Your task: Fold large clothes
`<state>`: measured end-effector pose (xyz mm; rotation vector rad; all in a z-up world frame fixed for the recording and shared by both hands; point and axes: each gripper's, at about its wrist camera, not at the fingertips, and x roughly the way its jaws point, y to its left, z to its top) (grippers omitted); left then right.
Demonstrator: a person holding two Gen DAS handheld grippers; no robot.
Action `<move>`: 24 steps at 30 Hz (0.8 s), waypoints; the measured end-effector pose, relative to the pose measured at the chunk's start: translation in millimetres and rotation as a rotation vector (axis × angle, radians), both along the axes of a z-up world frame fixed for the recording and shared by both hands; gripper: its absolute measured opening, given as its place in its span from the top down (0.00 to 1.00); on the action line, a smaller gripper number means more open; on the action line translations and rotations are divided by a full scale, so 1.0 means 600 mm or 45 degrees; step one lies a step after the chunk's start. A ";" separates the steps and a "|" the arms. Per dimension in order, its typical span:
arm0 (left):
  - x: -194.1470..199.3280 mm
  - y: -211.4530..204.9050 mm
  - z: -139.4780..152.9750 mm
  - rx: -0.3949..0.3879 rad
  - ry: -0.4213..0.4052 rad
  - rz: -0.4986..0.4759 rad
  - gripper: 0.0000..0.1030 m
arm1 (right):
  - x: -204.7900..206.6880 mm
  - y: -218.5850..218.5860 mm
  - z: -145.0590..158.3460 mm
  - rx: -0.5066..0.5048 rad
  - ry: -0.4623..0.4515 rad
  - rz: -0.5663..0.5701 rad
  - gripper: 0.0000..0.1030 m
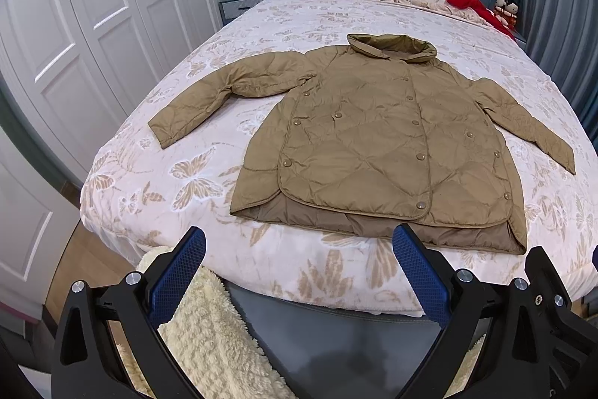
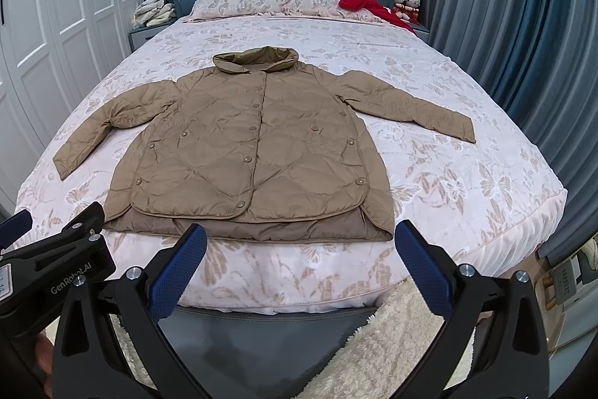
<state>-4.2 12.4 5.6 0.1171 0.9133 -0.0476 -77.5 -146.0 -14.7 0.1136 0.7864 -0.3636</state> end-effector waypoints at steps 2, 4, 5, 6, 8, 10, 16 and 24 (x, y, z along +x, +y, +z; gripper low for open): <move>-0.001 0.001 0.000 0.000 0.002 0.002 0.05 | 0.000 -0.001 0.000 0.001 0.000 0.002 0.05; -0.001 0.002 0.001 0.000 0.001 0.002 0.05 | 0.000 -0.001 0.000 0.003 -0.001 0.003 0.05; -0.001 0.001 0.000 0.002 0.001 0.001 0.05 | 0.000 -0.001 0.000 0.002 0.000 0.003 0.05; -0.001 0.002 0.000 0.002 0.001 0.001 0.05 | 0.000 -0.001 0.000 0.001 -0.001 0.002 0.05; -0.001 0.002 0.000 0.000 0.002 0.002 0.05 | 0.000 -0.001 -0.001 0.002 0.000 0.002 0.05; -0.001 0.001 0.000 0.000 0.002 0.002 0.05 | 0.000 -0.001 0.000 0.004 0.000 0.003 0.05; -0.001 0.001 0.000 0.002 0.004 0.003 0.05 | 0.000 -0.002 0.000 0.005 0.002 0.003 0.05; -0.001 0.003 -0.002 0.003 0.006 0.004 0.05 | 0.002 -0.001 -0.003 0.006 0.002 0.003 0.05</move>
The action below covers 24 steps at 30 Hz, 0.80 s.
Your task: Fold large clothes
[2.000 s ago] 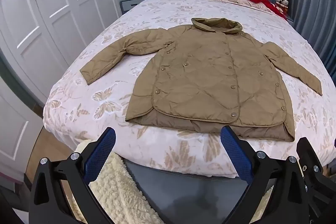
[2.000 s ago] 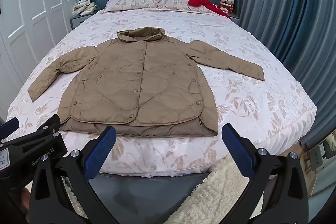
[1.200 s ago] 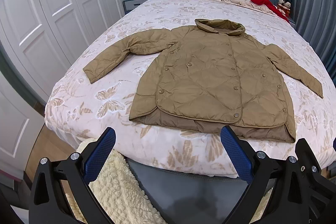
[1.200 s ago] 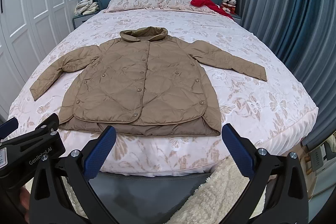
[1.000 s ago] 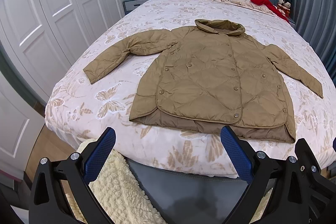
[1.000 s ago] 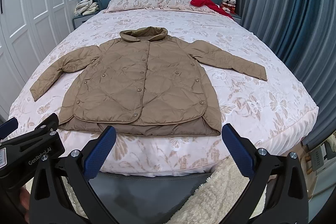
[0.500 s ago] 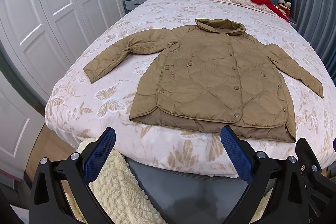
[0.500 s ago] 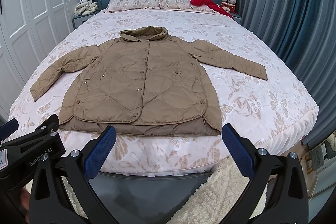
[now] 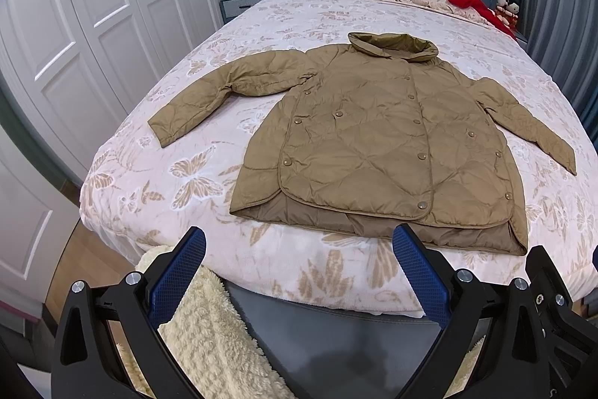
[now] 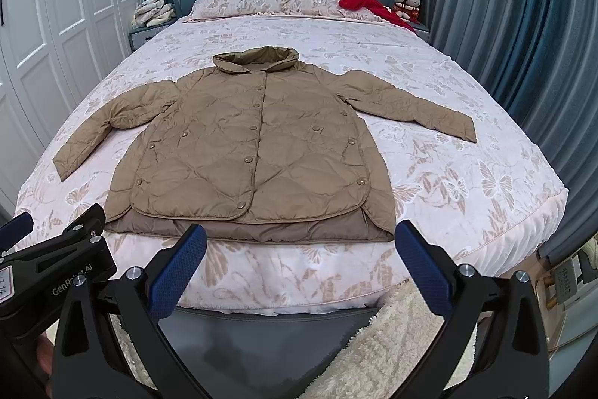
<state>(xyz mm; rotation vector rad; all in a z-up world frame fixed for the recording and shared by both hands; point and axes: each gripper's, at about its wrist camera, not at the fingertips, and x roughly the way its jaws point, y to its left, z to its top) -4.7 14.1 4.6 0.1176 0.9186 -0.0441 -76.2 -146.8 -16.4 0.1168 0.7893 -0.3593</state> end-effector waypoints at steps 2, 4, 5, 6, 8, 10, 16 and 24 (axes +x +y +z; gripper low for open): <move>0.000 -0.001 0.000 -0.002 0.000 -0.001 0.05 | 0.000 0.000 0.000 0.003 0.000 0.000 0.05; 0.000 -0.001 0.000 -0.001 -0.001 0.000 0.05 | 0.000 0.000 0.000 0.000 0.000 0.000 0.05; 0.000 0.000 0.001 -0.002 -0.001 0.000 0.05 | 0.000 0.000 0.000 -0.001 -0.001 0.000 0.05; 0.000 0.001 0.001 -0.003 -0.001 -0.001 0.05 | 0.000 -0.001 0.000 0.001 -0.001 0.000 0.05; 0.001 -0.001 0.000 -0.001 -0.001 -0.001 0.05 | 0.000 -0.001 0.000 0.002 -0.001 0.000 0.05; 0.000 -0.001 0.000 -0.002 -0.001 -0.001 0.05 | 0.000 -0.002 0.000 0.002 -0.001 -0.001 0.05; 0.006 -0.001 -0.006 0.005 0.009 -0.005 0.05 | 0.001 0.003 -0.006 0.017 0.002 -0.007 0.05; 0.012 -0.015 -0.016 0.016 0.025 -0.003 0.05 | 0.006 -0.001 -0.014 0.031 0.014 -0.006 0.05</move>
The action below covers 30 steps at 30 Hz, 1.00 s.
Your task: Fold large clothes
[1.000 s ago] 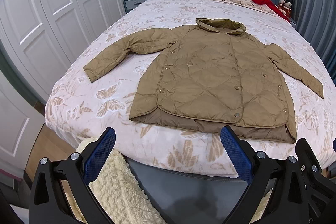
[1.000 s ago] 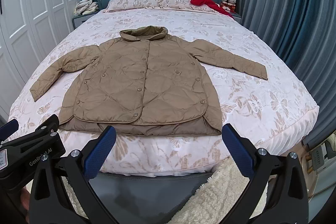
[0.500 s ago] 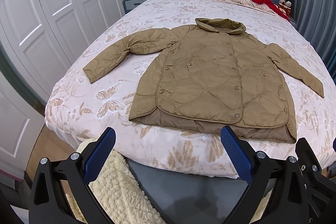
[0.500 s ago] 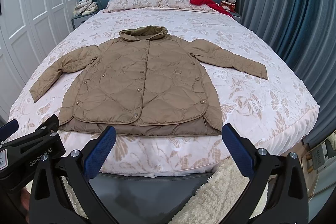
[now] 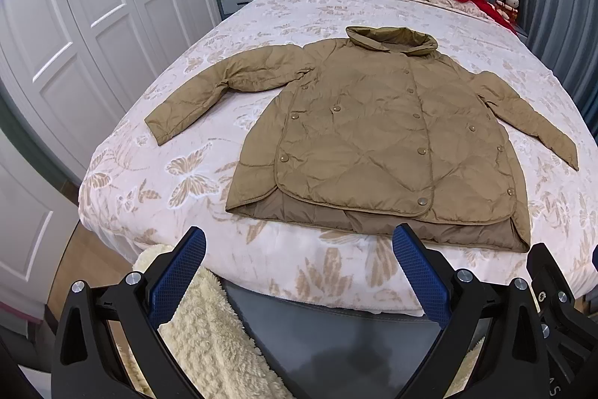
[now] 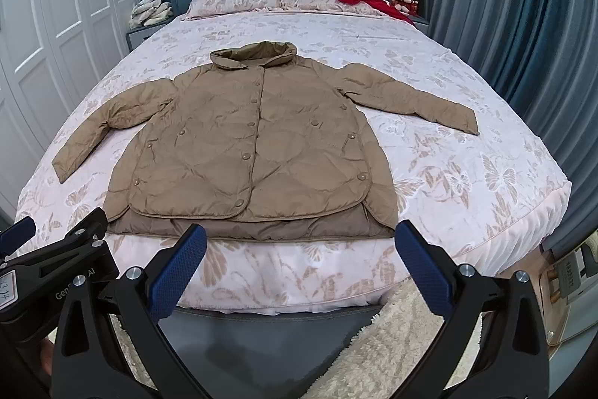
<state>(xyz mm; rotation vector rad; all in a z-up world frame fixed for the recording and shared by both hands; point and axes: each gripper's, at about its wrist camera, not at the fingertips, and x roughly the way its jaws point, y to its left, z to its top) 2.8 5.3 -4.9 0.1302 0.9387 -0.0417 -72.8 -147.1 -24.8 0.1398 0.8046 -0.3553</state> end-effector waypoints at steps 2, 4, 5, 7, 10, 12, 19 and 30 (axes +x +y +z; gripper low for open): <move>0.001 -0.001 0.000 0.000 0.003 0.001 0.05 | 0.001 0.000 -0.001 0.003 0.001 0.001 0.05; 0.001 -0.001 -0.001 -0.001 0.003 0.002 0.05 | 0.000 -0.001 -0.002 0.002 0.001 0.002 0.05; 0.001 -0.001 -0.001 -0.001 0.002 0.001 0.05 | 0.000 0.000 -0.003 0.002 0.001 0.002 0.05; 0.002 -0.001 -0.002 -0.002 0.005 0.000 0.05 | 0.001 -0.001 -0.004 0.010 0.000 0.007 0.05; 0.008 -0.004 -0.006 -0.004 0.021 -0.004 0.05 | 0.007 -0.012 -0.009 0.046 0.002 0.001 0.05; 0.014 -0.009 -0.010 0.004 0.019 -0.004 0.05 | 0.012 -0.019 -0.012 0.063 0.002 -0.014 0.05; 0.038 -0.025 -0.024 0.009 0.034 -0.015 0.05 | 0.035 -0.042 -0.027 0.093 0.023 -0.044 0.05; 0.088 -0.046 -0.047 -0.024 0.066 -0.031 0.05 | 0.093 -0.168 -0.052 0.179 -0.053 -0.100 0.05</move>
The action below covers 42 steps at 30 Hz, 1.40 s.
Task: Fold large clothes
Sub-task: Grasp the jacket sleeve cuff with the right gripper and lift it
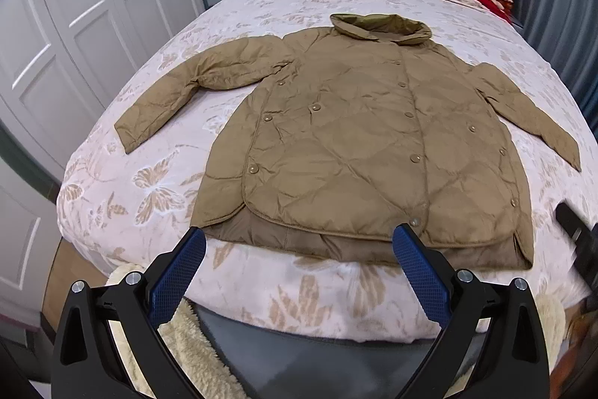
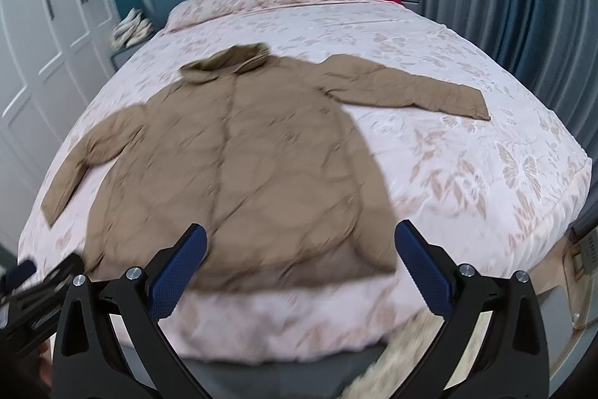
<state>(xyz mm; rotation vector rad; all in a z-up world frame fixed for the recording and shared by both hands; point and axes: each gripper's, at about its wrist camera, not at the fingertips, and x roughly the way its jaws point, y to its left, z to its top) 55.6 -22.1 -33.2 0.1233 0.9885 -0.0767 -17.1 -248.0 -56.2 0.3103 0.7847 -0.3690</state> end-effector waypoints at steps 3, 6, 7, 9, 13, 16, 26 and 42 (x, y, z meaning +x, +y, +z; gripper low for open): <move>0.023 -0.001 -0.012 -0.023 0.025 0.027 0.05 | 0.031 -0.088 -0.019 0.097 -0.023 -0.074 0.05; 0.048 0.000 -0.025 -0.043 0.047 0.065 0.05 | 0.062 -0.191 -0.040 0.165 -0.071 -0.189 0.05; 0.055 0.001 -0.030 -0.052 0.053 0.074 0.05 | 0.075 -0.231 -0.050 0.186 -0.085 -0.237 0.05; 0.072 -0.001 -0.041 -0.054 0.064 0.097 0.05 | 0.097 -0.303 -0.072 0.242 -0.105 -0.318 0.05; 0.101 -0.006 -0.061 -0.060 0.074 0.108 0.05 | 0.125 -0.445 -0.122 0.342 -0.150 -0.499 0.05; 0.119 -0.014 -0.075 -0.050 0.074 0.106 0.05 | 0.143 -0.528 -0.154 0.326 -0.159 -0.609 0.05; 0.165 -0.051 -0.130 -0.019 0.159 0.095 0.05 | 0.149 -0.696 -0.246 0.484 -0.231 -0.916 0.05; 0.210 -0.049 -0.168 -0.008 0.198 0.131 0.05 | 0.257 -0.672 -0.157 0.554 -0.536 -0.702 0.95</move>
